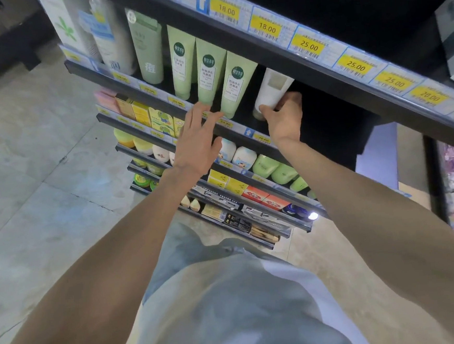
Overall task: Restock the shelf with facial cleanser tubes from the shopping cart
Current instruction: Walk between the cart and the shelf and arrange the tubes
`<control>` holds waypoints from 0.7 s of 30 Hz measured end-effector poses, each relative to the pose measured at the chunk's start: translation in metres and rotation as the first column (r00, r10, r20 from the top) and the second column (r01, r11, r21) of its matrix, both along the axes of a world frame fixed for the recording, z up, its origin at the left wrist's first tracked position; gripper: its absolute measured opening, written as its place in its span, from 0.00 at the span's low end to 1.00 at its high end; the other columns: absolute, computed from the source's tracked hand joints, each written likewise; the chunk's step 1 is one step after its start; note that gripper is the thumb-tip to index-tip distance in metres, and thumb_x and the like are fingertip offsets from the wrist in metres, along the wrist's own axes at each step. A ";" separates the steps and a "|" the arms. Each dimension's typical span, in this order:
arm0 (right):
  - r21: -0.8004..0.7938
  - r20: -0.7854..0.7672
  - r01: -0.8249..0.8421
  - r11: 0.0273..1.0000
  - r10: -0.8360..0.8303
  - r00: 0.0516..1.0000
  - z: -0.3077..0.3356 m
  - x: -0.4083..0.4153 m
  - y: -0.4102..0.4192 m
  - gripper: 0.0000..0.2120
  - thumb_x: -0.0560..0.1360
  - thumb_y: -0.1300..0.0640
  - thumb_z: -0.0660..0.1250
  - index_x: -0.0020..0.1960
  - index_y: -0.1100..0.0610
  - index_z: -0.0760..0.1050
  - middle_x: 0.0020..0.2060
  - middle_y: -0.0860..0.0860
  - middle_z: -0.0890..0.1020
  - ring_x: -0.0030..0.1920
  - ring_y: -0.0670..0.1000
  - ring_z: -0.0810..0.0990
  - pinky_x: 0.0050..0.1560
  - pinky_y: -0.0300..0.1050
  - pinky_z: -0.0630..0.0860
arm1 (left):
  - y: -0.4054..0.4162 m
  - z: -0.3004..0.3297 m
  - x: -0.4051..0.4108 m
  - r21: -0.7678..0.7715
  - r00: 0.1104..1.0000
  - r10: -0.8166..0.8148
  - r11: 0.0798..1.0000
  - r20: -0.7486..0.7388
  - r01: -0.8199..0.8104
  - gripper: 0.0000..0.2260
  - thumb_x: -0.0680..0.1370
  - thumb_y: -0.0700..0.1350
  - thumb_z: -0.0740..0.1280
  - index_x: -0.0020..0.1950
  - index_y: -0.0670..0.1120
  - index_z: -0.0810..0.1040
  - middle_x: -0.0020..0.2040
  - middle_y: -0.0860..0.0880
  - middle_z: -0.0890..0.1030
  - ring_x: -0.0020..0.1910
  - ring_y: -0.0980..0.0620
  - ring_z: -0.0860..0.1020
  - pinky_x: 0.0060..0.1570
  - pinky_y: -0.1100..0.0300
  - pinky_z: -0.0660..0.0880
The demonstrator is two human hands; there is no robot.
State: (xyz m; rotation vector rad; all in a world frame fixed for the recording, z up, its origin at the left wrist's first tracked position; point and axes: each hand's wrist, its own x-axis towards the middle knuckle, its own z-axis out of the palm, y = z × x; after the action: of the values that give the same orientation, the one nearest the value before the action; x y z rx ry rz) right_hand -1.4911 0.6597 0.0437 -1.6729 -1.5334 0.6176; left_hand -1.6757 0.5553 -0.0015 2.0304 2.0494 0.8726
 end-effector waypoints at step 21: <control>-0.043 0.161 0.021 0.999 -0.014 0.987 -0.010 -0.026 0.085 0.27 0.78 0.52 0.71 0.73 0.62 0.70 0.71 0.60 0.74 0.72 0.58 0.72 0.71 0.46 0.66 | -0.001 -0.002 0.003 0.010 1.000 0.015 1.000 -0.025 -0.015 0.25 0.78 0.43 0.67 0.74 0.51 0.67 0.75 0.45 0.62 0.77 0.47 0.60 0.48 0.55 0.83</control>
State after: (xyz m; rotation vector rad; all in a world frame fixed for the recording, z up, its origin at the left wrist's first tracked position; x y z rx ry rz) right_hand -1.5173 0.7449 0.0338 -1.8054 -1.6261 0.5210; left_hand -1.6728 0.5539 -0.0034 2.0435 2.0804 0.8656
